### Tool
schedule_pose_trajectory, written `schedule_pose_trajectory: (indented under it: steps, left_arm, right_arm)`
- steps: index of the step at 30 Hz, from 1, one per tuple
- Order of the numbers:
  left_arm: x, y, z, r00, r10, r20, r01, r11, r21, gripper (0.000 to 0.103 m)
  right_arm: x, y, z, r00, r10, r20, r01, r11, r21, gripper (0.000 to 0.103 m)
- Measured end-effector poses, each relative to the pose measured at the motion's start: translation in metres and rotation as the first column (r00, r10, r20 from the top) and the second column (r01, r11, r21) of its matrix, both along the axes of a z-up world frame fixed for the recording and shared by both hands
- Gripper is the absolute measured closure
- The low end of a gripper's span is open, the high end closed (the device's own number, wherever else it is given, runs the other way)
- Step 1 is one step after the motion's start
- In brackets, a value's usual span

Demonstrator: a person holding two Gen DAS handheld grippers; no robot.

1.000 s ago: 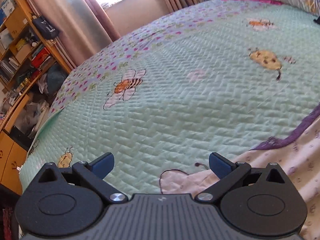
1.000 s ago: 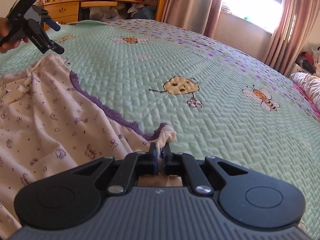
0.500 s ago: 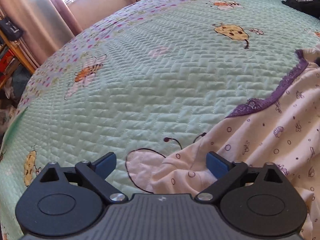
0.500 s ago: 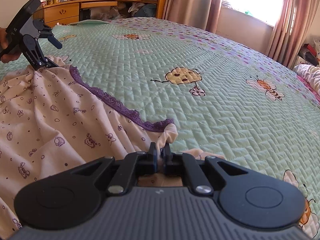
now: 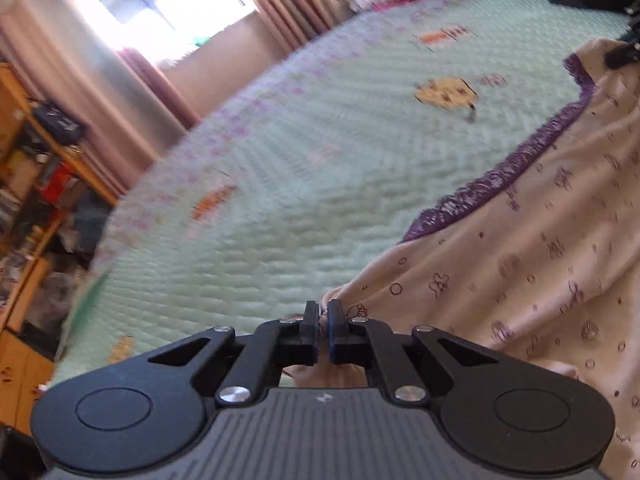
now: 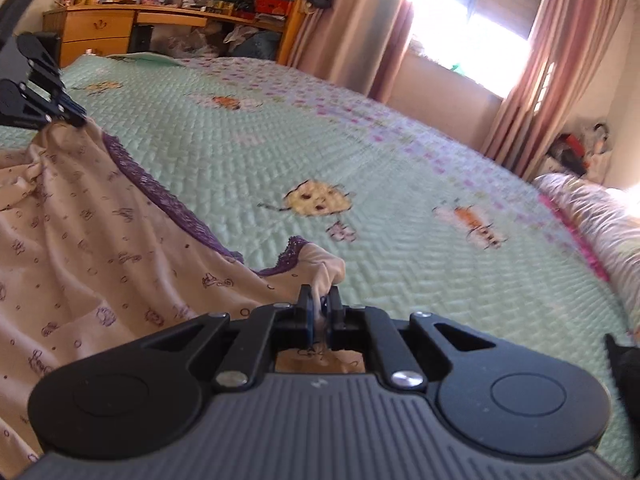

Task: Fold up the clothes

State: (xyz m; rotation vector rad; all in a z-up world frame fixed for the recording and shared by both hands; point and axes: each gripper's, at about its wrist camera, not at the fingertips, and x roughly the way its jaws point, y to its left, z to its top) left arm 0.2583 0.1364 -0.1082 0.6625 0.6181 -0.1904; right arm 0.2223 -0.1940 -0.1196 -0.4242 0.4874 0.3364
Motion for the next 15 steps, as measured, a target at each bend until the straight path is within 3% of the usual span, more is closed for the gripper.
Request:
schedule_pose_trajectory:
  steps: [6,11,14,15]
  left_arm:
    - [0.017,-0.007,0.053,0.988,0.069,0.136,-0.071,0.997,0.015,0.099]
    - [0.062,-0.020,0.092,0.961,0.148,0.232,-0.158,0.987,0.027,0.099]
    - [0.101,-0.017,0.079,0.922,0.281,0.265,-0.315,0.944,0.095,0.098]
    - [0.113,-0.015,0.068,0.909,0.330,0.255,-0.371,0.919,0.132,0.098]
  right_arm:
    - [0.014,0.009,0.037,0.989,-0.061,0.132,0.064,0.998,-0.019,0.096]
    - [0.069,0.024,0.058,0.968,-0.128,0.215,0.136,0.990,-0.025,0.096]
    - [0.109,0.027,0.049,0.973,-0.150,0.175,0.147,0.989,0.031,0.094]
    - [0.122,0.025,0.043,0.979,-0.151,0.139,0.142,0.987,0.073,0.087]
